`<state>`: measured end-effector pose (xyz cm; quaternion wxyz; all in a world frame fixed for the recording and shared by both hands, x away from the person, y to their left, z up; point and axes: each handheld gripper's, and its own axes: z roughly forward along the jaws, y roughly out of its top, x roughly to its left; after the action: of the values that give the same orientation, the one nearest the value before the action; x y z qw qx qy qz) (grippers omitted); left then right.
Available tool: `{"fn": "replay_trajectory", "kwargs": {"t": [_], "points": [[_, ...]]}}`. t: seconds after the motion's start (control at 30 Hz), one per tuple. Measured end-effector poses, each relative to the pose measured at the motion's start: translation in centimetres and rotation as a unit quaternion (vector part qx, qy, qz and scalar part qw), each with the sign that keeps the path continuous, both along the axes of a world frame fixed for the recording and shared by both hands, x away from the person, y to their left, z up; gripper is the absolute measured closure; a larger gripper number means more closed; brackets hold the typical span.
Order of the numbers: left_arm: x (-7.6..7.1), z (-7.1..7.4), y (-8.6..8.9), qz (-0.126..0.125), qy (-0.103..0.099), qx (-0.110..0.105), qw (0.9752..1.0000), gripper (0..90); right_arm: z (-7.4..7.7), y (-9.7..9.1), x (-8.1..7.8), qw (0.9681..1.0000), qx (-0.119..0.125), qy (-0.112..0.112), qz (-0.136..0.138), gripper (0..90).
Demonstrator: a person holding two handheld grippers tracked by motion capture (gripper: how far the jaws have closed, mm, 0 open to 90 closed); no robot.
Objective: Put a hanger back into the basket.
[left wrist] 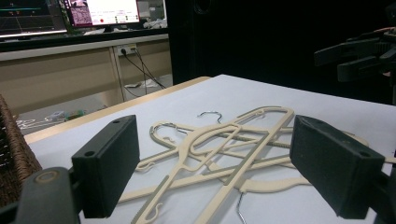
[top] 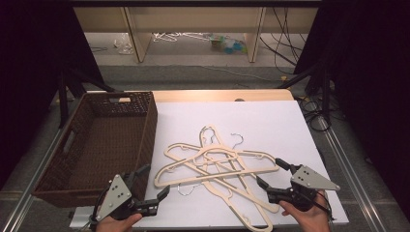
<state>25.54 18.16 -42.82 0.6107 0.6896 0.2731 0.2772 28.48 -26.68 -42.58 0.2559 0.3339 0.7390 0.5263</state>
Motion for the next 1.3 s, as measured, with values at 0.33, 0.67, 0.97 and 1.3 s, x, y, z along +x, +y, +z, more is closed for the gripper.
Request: {"fn": "replay_trajectory", "kwargs": {"t": [0.33,0.67,0.97,1.3], "points": [[-0.2,0.1,-0.2,-0.006,0.002,0.002,1.0,15.9,-0.3,0.0,1.1,0.9999,-0.012,0.01,0.006,16.5],[-0.2,0.1,-0.5,-0.01,0.003,0.005,0.9999,15.9,-0.8,0.0,3.3,0.9988,-0.027,0.036,0.017,18.3],[-0.2,0.0,-0.5,-0.01,0.004,0.006,0.9999,15.8,-0.5,0.8,5.6,0.9981,-0.046,0.038,0.014,17.6],[-0.2,-0.1,-0.7,-0.017,0.004,0.004,0.9998,15.8,-1.2,1.9,10.4,0.9908,-0.075,0.1,0.051,23.2]]}}
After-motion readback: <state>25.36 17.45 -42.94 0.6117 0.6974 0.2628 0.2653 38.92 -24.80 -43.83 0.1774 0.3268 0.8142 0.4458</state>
